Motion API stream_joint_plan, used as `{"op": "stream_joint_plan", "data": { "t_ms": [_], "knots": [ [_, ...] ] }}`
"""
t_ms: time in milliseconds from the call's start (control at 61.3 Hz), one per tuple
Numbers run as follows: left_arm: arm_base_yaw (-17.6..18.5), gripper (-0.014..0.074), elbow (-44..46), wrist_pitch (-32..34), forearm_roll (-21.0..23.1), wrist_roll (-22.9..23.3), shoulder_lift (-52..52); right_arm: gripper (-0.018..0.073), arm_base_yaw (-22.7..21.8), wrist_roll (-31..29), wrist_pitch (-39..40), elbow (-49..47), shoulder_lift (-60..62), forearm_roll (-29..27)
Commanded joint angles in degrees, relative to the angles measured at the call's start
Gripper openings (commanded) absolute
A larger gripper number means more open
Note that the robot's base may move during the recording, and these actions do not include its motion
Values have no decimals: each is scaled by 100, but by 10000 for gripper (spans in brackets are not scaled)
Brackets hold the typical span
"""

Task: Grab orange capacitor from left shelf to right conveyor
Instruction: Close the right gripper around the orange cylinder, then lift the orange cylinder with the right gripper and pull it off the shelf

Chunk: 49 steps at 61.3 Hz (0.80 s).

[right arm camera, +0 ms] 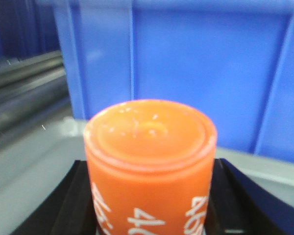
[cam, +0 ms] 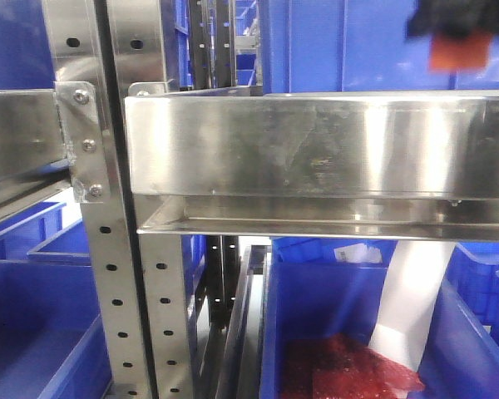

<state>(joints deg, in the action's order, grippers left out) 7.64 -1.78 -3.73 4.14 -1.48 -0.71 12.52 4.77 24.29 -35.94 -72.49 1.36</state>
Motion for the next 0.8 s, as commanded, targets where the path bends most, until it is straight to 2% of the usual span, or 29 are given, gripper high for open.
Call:
{"op": "stream_joint_plan", "data": {
  "t_ms": [0, 277, 505, 783],
  "knots": [
    [20, -127, 27, 513, 10, 8, -66, 65, -34, 9, -122, -196, 755, 81],
    [20, -127, 27, 513, 10, 8, -66, 65, -34, 9, -1598, 518, 2665, 86],
    [20, -127, 27, 513, 10, 8, -66, 65, -34, 9, -3269, 882, 4065, 86],
    [20, -127, 27, 513, 10, 8, -66, 65, -34, 9, -4182, 882, 5577, 102]
  ]
}}
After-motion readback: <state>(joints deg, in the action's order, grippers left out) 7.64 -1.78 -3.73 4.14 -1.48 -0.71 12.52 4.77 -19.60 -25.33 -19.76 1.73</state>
